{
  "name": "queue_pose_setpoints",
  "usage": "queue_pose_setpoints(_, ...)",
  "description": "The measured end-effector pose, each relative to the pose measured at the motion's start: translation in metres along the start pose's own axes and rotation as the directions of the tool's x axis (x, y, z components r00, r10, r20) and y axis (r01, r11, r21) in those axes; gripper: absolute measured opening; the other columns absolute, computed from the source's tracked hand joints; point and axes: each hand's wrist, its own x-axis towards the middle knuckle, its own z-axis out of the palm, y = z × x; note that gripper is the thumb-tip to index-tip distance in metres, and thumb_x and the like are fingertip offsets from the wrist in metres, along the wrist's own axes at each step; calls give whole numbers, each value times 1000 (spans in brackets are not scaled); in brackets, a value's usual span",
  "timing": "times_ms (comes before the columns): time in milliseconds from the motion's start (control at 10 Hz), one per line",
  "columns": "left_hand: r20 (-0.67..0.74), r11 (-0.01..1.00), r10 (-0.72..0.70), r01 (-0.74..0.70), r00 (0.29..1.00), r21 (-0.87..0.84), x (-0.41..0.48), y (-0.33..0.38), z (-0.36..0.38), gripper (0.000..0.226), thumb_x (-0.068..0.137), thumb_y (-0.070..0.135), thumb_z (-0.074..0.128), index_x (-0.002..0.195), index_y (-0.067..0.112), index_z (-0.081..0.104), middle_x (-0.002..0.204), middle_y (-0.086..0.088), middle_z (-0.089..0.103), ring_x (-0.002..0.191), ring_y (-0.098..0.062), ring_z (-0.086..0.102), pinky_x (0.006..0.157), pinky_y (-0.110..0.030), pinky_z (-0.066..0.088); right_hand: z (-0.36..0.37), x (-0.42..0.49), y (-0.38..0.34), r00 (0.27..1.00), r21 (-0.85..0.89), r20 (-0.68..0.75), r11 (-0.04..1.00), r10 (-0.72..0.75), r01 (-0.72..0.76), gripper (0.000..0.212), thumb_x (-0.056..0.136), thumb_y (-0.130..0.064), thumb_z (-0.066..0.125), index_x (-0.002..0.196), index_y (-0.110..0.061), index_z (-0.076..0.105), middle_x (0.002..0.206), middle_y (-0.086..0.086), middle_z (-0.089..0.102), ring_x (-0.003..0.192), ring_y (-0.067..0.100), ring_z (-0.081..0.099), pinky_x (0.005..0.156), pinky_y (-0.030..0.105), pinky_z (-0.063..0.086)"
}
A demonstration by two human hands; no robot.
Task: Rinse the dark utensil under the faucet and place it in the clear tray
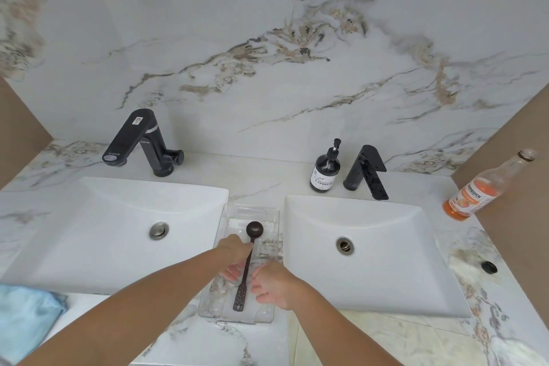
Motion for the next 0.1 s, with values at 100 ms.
queue_pose_setpoints(100,12,998,-30,29,999,48,-5,1,-4,48,99,40,42,114,-3,59,104,-17,73,87,-34,75,77,-45,64,-3,-6,-9,998,-63,-56,998,-15,11,32,99,-14,39,123,-1,55,125,20,64,116,32,65,96,40,56)
